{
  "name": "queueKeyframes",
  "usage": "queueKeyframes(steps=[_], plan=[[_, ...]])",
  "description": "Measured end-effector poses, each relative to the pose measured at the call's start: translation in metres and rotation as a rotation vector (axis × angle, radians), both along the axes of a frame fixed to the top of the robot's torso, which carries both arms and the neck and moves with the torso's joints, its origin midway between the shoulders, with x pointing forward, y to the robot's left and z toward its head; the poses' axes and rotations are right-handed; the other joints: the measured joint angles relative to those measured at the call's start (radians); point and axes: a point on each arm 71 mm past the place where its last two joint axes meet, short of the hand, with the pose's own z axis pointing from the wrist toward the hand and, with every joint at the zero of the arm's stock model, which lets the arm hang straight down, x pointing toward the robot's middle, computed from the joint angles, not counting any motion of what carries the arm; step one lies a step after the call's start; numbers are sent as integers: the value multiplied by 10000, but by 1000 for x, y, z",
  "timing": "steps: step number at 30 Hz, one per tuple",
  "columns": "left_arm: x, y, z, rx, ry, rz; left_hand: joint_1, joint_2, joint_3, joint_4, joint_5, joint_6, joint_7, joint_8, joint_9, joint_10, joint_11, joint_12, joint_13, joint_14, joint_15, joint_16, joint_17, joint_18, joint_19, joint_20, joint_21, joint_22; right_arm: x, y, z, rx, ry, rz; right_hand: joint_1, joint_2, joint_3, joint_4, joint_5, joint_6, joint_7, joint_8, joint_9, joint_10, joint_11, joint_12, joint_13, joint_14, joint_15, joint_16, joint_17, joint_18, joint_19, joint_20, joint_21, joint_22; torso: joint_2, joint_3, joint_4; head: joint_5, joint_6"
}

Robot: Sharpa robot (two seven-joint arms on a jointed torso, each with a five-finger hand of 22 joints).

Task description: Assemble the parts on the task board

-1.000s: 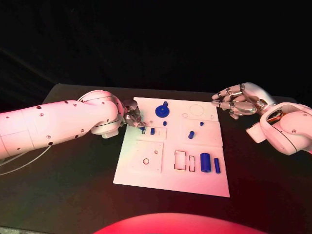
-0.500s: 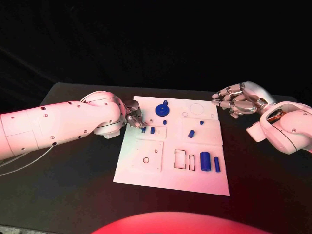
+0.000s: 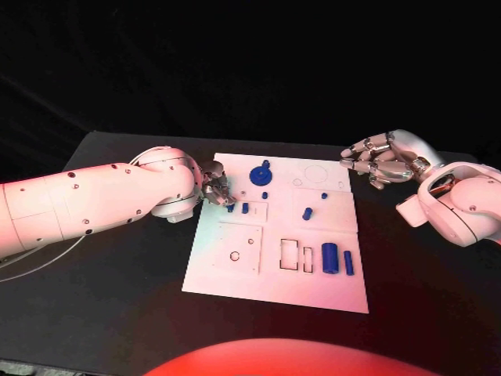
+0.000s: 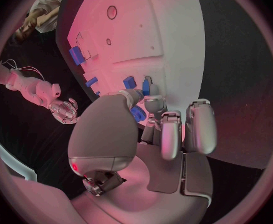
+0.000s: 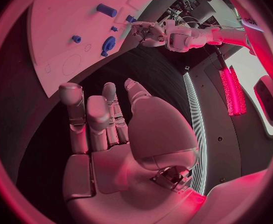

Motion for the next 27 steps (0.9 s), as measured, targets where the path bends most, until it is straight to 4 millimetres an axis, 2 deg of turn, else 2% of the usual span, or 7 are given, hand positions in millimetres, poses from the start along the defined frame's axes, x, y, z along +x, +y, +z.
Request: queueKeyframes(steps=[27], plan=[[-2, 0, -1, 157, 47, -109, -101, -57, 99, -97, -20, 17, 19, 13, 8, 8, -6, 0, -2, 0, 0, 0, -2, 0, -1, 0, 0, -2, 0, -1, -1, 0, 14, 0, 0, -1, 0, 0, 0, 0, 0, 0, 0, 0, 0, 0, 0, 0, 0, 0, -3, 0, -1, 0, 51, 17, -1, -1, 0, 30, -29]])
